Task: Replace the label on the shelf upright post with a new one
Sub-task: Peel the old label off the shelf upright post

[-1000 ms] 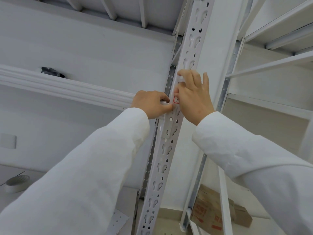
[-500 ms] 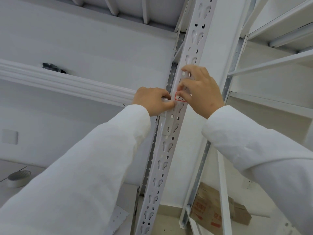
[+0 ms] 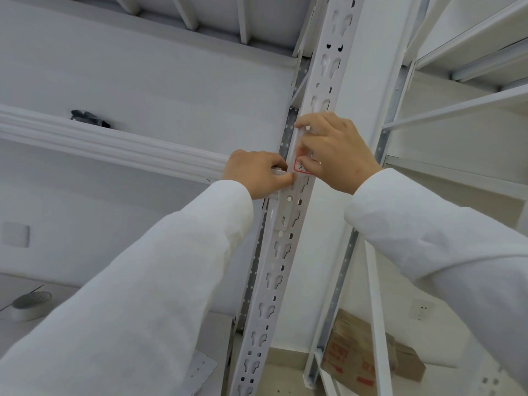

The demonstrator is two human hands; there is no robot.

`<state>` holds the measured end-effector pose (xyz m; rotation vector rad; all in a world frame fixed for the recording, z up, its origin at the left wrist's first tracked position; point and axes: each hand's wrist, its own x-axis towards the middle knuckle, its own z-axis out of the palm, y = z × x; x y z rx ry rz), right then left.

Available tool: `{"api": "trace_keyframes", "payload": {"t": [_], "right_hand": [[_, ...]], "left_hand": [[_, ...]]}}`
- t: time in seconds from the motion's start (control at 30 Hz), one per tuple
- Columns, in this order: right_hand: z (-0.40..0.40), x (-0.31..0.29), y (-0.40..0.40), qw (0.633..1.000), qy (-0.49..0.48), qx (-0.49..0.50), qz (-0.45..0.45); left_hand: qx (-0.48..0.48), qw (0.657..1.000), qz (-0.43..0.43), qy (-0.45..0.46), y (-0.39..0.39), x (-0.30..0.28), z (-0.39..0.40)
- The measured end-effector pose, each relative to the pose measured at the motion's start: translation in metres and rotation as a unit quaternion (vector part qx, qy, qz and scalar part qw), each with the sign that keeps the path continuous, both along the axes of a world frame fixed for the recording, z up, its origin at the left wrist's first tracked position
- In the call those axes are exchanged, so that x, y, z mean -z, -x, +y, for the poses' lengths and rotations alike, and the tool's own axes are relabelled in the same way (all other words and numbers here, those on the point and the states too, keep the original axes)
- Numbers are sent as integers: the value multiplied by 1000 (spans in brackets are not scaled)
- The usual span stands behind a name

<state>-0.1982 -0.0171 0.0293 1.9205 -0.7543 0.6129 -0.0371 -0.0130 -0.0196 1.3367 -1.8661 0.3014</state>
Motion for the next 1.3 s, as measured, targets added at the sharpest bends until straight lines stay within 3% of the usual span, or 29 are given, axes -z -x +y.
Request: {"api": "trace_keyframes", "payload": {"t": [0.4, 0.73, 0.9, 1.13, 1.3], "right_hand": [[1, 1, -6, 999, -32, 4, -28], [-14, 1, -5, 999, 12, -19, 26], [-7, -3, 0, 998, -16, -50, -19], [-5, 1, 6, 996, -64, -54, -4], [-4, 5, 1, 997, -42, -48, -32]], "left_hand": [[-2, 1000, -4, -2, 0, 0, -1], [1, 1000, -2, 5, 0, 0, -2], [0, 1000, -3, 11, 0, 1, -1], [-5, 1000, -8, 10, 1, 0, -1], [-3, 1000, -4, 12, 2, 1, -1]]}}
